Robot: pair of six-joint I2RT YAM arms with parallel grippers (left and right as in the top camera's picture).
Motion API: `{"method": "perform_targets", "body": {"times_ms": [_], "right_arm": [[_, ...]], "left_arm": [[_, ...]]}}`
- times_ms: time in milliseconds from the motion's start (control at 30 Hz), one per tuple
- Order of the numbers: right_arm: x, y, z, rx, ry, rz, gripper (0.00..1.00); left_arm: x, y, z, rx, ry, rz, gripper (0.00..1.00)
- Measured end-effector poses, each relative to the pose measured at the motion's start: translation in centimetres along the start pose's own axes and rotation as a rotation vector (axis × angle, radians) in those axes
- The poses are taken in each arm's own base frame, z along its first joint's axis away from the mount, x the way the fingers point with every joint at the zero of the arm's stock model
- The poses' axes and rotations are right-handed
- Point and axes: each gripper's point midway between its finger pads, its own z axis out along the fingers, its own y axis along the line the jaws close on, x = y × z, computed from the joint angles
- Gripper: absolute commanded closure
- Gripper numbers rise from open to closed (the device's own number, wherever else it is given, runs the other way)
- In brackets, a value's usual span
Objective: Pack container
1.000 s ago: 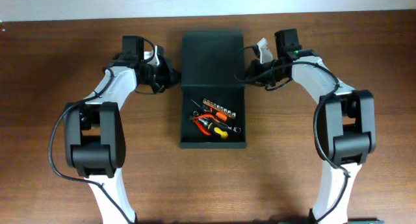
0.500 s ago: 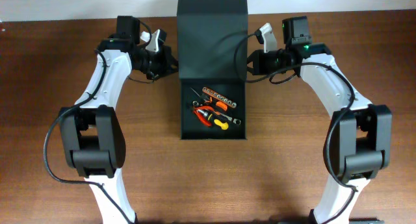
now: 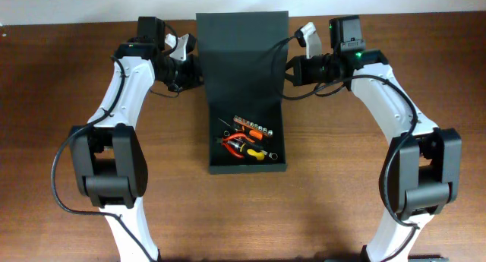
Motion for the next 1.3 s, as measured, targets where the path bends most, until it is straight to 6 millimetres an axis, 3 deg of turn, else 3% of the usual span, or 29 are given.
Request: {"method": "perform_targets", "body": {"times_ms": [433,800,1000,1233,1267,1300], "right_arm": [[2.6,2.1,-1.0,-0.003,0.101,0.008,0.96],[3.5,7.0,-5.2,-0.018,0.127,-0.049,0.96],[5.5,7.8,-6.3,-0.02,0.196,-0.025,0.96],[7.7,7.7,-7.3,0.017,0.278,0.0,0.96],[8.0,7.6,-7.5,0.034,0.287,-0.001,0.96],[8.2,7.6,-7.7,0.053,0.293,-0.007,0.96]], "left_arm": [[2.2,0.4,-0.8,-0.04,0.08,0.064,0.98],[3.8,-2.4,-5.9,-0.103,0.069,0.17,0.98],[5.2,-3.4,-7.4,-0.106,0.093,0.174,0.98],[6.5,-3.2,-8.0,-0.133,0.134,0.159,0.98],[6.6,-3.1,-8.2,-0.142,0.138,0.158,0.92],[6.8,-2.9,-8.3,-0.153,0.143,0.157,0.74]]}}
